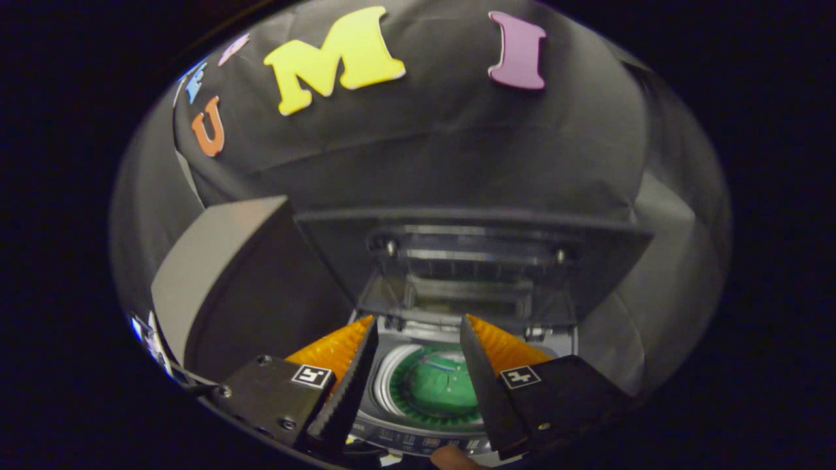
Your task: Put the clothes into the washing machine and then close the washing machine lid.
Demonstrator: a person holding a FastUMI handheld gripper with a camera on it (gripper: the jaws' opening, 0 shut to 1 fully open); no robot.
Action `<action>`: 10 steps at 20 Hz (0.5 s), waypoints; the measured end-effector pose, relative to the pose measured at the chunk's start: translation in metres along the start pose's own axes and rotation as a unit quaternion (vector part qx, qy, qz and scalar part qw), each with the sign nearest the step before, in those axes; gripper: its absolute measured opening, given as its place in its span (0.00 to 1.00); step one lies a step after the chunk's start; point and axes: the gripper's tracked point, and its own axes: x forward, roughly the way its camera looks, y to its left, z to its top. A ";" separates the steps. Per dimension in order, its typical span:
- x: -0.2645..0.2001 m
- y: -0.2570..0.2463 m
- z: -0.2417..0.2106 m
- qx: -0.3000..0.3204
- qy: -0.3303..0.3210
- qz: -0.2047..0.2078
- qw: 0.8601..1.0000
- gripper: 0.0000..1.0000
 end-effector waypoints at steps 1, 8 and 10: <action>-0.004 0.003 0.016 -0.001 -0.017 0.005 1.000 0.79; 0.028 -0.008 0.093 -0.007 -0.090 0.005 0.996 0.80; 0.040 -0.011 0.107 -0.010 -0.106 0.007 0.994 0.79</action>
